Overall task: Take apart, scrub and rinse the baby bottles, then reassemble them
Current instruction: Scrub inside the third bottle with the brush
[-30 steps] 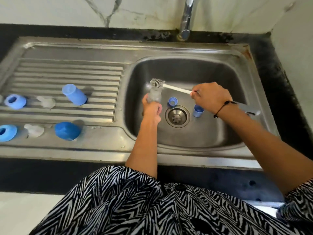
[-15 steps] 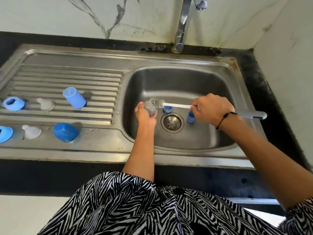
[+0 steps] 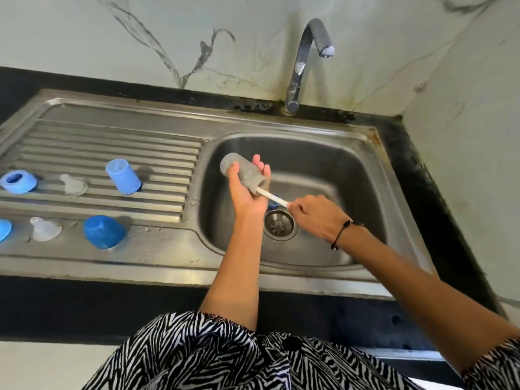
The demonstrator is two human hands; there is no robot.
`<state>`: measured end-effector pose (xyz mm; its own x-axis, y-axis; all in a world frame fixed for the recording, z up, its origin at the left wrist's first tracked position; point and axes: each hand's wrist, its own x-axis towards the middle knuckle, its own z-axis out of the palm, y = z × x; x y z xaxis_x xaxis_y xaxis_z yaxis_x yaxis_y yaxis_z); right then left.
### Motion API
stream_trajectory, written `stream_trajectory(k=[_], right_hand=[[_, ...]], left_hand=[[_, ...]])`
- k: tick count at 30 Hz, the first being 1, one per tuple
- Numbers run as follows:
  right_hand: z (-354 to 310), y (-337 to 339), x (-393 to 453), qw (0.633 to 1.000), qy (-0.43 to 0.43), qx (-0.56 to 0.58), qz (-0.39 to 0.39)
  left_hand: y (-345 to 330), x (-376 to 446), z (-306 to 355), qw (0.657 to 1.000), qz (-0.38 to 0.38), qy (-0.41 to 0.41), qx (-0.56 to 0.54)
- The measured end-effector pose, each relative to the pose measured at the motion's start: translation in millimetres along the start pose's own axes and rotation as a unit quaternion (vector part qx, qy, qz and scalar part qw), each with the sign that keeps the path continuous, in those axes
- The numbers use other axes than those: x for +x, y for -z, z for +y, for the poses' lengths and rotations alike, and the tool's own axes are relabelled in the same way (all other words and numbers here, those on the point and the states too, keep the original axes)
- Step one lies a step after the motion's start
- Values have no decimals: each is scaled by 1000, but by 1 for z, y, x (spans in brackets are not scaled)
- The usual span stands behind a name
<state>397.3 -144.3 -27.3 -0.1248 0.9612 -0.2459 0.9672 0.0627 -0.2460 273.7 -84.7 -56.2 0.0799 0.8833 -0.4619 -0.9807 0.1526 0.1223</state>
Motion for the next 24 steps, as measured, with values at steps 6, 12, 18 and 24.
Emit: stream_trajectory(k=[6, 12, 18, 24], right_hand=[[-6, 14, -3, 989, -31, -133, 54], [-20, 26, -3, 997, -40, -43, 48], [-24, 19, -16, 1000, 9, -19, 7], [-26, 28, -5, 990, -53, -104, 82]], left_hand=[[-9, 6, -4, 990, 12, -44, 135], [-16, 9, 18, 992, -47, -34, 108], [-8, 5, 21, 998, -66, -1, 23], [-27, 8, 21, 990, -27, -30, 137]])
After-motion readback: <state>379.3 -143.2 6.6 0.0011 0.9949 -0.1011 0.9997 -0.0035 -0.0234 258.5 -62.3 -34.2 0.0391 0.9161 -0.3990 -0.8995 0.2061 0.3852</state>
